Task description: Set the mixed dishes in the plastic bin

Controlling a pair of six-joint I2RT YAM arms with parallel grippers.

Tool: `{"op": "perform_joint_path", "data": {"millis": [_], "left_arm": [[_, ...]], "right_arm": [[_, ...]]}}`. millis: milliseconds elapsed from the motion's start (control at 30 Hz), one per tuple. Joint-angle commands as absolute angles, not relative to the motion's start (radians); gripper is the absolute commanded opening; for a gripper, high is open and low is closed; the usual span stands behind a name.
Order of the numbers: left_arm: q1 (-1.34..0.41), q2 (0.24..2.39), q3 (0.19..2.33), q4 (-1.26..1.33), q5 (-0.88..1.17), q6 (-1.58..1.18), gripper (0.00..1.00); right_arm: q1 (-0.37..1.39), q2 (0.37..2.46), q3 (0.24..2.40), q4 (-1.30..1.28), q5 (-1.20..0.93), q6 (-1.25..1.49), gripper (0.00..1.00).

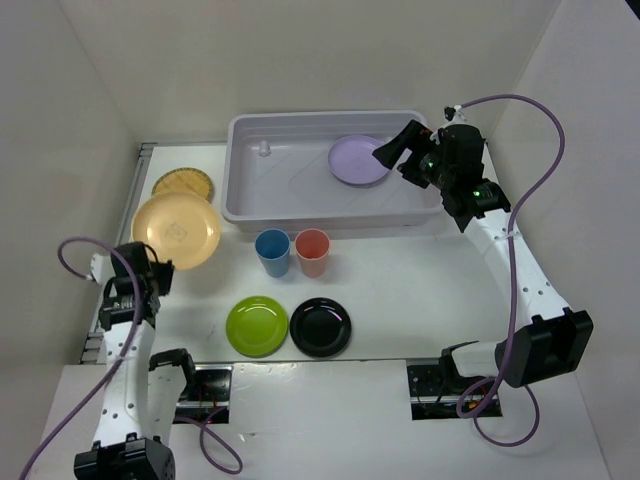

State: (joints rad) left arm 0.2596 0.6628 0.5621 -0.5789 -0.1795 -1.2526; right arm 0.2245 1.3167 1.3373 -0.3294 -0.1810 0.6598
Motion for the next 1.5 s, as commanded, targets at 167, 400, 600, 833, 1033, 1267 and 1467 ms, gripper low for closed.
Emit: {"op": "perform_joint_path", "data": {"millis": [167, 400, 600, 833, 1033, 1267, 1467], "left_arm": [[0.256, 0.960, 1.044, -0.382, 0.053, -0.953, 0.00], [0.114, 1.469, 1.495, -0.417, 0.195, -0.790, 0.00], [0.015, 1.838, 1.866, -0.544, 0.247, -0.680, 0.00], [-0.058, 2.132, 2.178, -0.658, 0.158, -0.689, 0.00], [-0.067, 2.302, 2.308, -0.681, 0.167, -0.703, 0.00], [-0.077, 2.522, 2.547, -0.759, 0.158, -0.723, 0.00], [-0.086, 2.871, 3.139, -1.003, 0.190, -0.771, 0.05]], "right_arm": [[0.224, 1.278, 1.358, -0.285, -0.183, 0.675, 0.86], [0.224, 1.233, 1.358, -0.275, -0.153, 0.684, 0.86], [0.224, 1.223, 1.358, -0.293, -0.132, 0.693, 0.86], [0.233, 1.213, 1.358, -0.311, -0.101, 0.693, 0.86], [0.242, 1.213, 1.358, -0.321, -0.091, 0.693, 0.86], [0.242, 1.183, 1.299, -0.356, -0.081, 0.658, 0.86], [0.242, 1.126, 1.243, -0.432, -0.060, 0.614, 0.88]]}}
